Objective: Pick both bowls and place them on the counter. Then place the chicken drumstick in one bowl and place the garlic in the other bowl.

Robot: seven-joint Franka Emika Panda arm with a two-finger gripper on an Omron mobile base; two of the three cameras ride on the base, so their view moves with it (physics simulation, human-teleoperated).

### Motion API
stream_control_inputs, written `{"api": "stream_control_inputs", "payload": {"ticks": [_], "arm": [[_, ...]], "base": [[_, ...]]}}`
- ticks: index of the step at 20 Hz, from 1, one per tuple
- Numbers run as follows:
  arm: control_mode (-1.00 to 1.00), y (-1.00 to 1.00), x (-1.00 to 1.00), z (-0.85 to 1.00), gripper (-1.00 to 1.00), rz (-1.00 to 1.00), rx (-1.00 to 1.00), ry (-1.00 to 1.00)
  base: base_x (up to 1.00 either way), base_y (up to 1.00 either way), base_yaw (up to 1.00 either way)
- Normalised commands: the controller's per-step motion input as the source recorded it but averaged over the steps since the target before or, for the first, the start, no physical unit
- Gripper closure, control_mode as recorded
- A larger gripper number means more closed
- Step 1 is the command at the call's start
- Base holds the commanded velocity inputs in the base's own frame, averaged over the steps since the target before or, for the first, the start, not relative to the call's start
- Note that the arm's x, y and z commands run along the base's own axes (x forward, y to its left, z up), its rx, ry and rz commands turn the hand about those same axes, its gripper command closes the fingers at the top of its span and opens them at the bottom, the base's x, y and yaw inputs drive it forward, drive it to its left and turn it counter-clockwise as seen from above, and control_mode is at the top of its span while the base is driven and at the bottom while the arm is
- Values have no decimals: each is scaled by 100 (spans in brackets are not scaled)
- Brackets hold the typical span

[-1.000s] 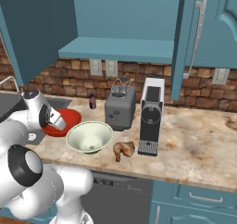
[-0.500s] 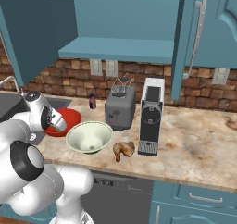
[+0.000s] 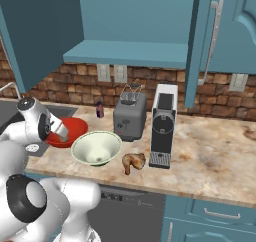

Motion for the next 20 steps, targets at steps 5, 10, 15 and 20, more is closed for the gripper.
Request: {"api": "stream_control_inputs", "payload": {"ticks": [5, 10, 15, 20], "arm": [[-100, 13, -43, 10, -100, 0, 0, -2], [-100, 7, -67, 18, -100, 0, 1, 0], [-100, -2, -72, 2, -100, 0, -1, 0], [-100, -26, -78, 0, -100, 0, -1, 0]], "base": [[0, 0, 0], [0, 0, 0], [0, 0, 0], [0, 0, 0]]}}
